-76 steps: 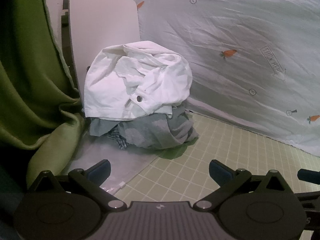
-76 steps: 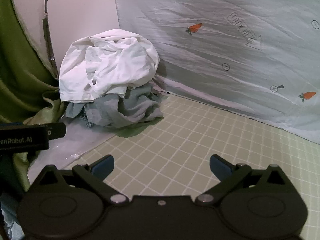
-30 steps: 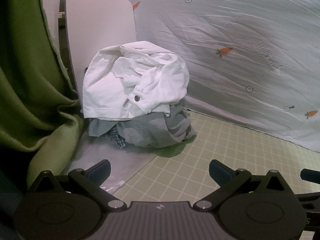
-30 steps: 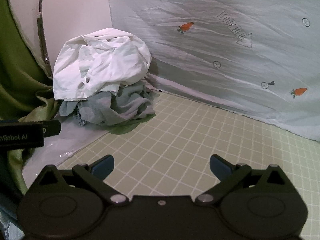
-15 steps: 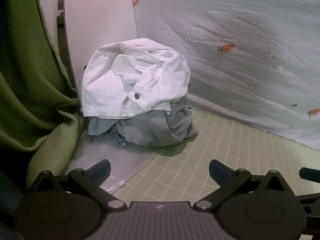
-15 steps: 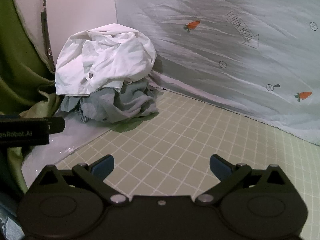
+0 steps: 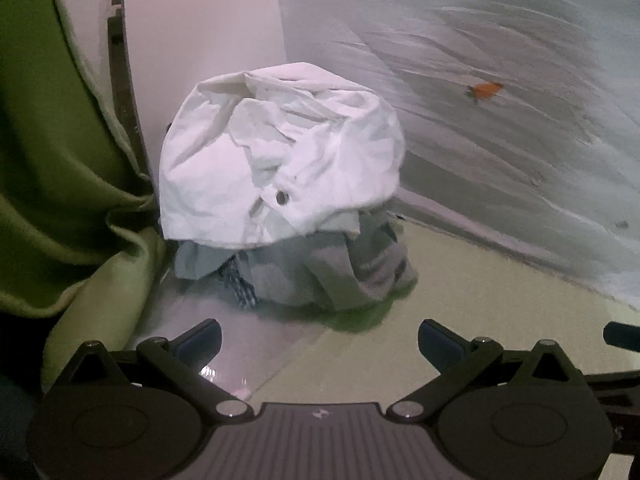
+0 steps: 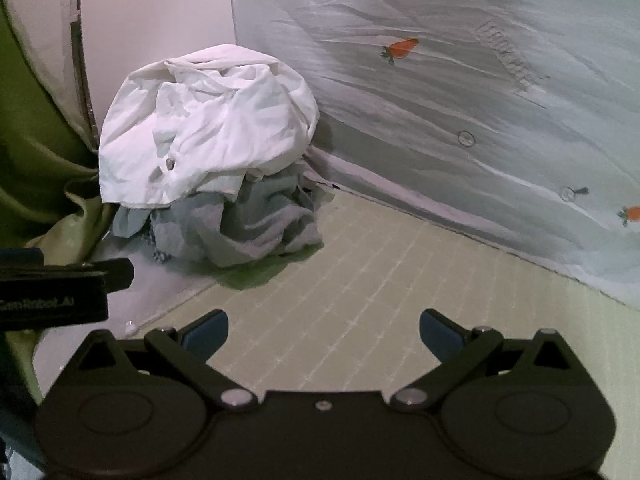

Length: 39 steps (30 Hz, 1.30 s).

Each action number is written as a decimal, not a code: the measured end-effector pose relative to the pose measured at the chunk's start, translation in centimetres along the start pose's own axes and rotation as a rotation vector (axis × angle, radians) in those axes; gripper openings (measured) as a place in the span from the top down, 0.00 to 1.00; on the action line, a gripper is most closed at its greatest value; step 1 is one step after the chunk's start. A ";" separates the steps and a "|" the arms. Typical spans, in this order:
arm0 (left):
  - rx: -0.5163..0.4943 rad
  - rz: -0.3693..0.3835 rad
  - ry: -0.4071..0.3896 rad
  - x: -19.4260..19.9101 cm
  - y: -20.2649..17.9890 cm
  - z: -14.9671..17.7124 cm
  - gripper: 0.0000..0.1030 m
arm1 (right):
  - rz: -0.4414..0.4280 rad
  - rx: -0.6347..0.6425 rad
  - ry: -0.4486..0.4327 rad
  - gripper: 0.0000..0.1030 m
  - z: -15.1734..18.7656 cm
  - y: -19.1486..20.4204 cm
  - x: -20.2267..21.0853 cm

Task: Fold clothes
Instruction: 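Grasp the white shirt on the pile with both grippers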

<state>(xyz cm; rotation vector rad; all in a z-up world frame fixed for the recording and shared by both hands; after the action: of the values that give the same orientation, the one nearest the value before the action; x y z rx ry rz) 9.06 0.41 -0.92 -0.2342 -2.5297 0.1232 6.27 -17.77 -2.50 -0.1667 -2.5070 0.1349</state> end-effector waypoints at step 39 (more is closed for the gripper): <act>0.350 -0.124 -0.049 -17.3 14.7 -13.3 0.63 | -0.037 0.132 -0.222 0.90 -23.7 8.2 -26.2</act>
<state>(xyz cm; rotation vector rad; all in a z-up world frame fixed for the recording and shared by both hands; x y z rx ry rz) 32.71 11.92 -1.63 0.0659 -2.5102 0.5213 42.03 -12.25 0.38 -0.0540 -2.7090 0.3180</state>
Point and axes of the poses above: each gripper's, at about its wrist camera, not at the fingertips, and x roughly against the way its jaws point, y to its left, z to its underside, the point moved 1 cm from there along -x, roughly the way its jaws point, and after that the axes turned 14 degrees about z, right-handed, at the moved point
